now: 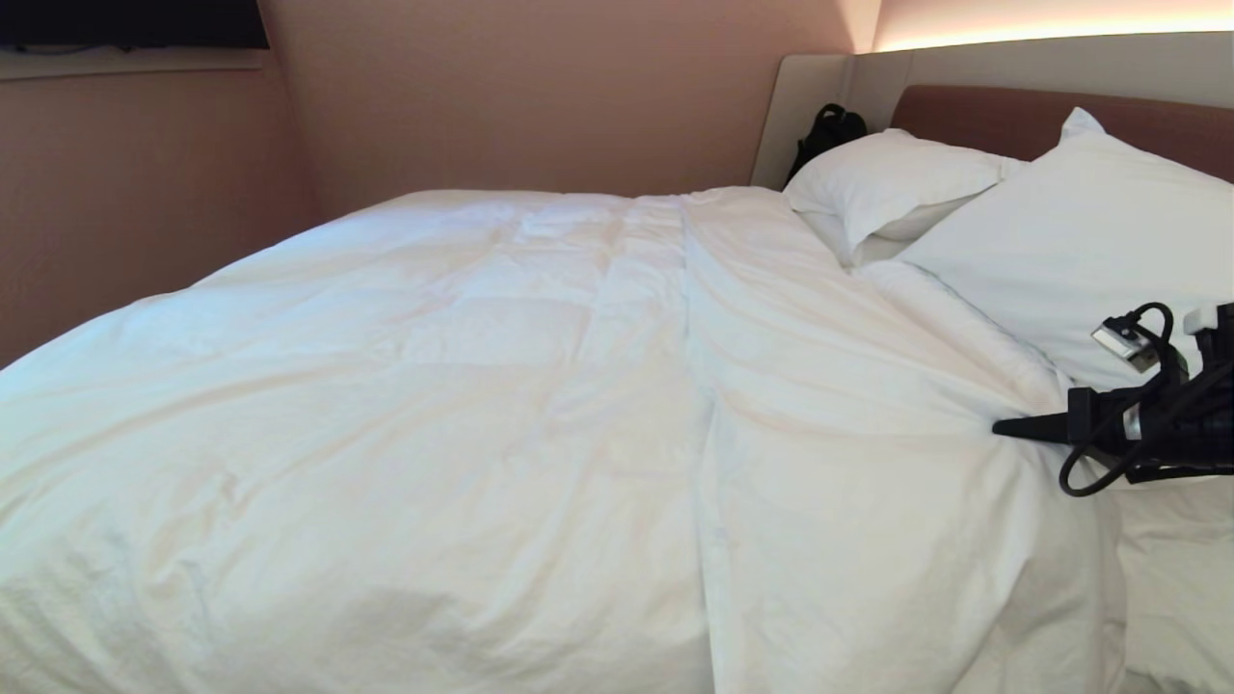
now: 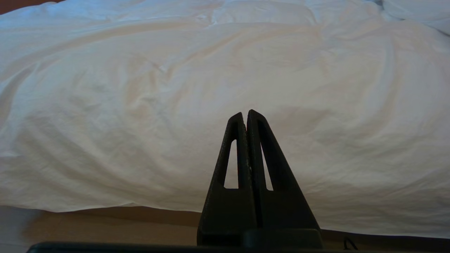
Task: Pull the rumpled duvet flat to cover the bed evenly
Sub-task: Flatten the corners of the folded blanket
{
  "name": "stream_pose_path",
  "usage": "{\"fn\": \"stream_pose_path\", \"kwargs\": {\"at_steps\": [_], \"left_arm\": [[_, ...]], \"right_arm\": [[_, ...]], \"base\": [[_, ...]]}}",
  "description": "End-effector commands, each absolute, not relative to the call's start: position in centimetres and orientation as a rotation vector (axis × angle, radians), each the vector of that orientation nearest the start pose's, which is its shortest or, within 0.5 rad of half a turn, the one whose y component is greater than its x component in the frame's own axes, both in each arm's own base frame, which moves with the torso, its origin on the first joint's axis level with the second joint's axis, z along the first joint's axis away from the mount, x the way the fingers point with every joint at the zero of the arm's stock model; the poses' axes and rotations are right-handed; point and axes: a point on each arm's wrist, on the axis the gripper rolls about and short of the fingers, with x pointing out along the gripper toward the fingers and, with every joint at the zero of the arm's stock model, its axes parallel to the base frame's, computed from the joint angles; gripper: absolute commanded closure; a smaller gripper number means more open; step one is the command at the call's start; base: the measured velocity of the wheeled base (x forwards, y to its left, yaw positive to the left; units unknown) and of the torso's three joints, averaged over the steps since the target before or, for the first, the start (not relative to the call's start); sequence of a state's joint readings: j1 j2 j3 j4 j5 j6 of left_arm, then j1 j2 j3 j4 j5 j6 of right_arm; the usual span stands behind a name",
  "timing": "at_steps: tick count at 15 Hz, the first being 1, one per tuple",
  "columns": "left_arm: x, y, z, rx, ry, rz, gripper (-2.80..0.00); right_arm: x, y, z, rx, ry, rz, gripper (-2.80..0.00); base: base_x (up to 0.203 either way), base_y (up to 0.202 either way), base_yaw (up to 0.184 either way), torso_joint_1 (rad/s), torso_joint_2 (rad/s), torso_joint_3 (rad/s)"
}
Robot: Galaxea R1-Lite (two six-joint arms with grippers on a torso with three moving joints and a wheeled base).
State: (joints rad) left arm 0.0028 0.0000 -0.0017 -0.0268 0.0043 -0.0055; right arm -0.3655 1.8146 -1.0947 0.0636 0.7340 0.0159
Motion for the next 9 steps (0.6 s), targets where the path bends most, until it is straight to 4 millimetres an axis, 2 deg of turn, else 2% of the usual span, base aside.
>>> {"fn": "stream_pose_path", "kwargs": {"at_steps": [1,5,9], "left_arm": [[-2.3,0.0,7.9,-0.006,-0.029,0.008,0.00],[-2.3,0.0,7.9,-0.006,-0.029,0.008,0.00],[-2.3,0.0,7.9,-0.006,-0.029,0.008,0.00]], "right_arm": [[31.6,-10.6,13.9,0.436,0.757,0.270,0.00],[32.1,-10.8,12.3,0.439,0.804,0.239,0.00],[31.8,-10.7,12.5,0.439,0.799,0.243,0.00]], "base": [[0.000,0.000,0.000,0.000,0.00,0.000],[0.000,0.000,0.000,0.000,0.00,0.000],[0.000,0.000,0.000,0.000,0.00,0.000]]}}
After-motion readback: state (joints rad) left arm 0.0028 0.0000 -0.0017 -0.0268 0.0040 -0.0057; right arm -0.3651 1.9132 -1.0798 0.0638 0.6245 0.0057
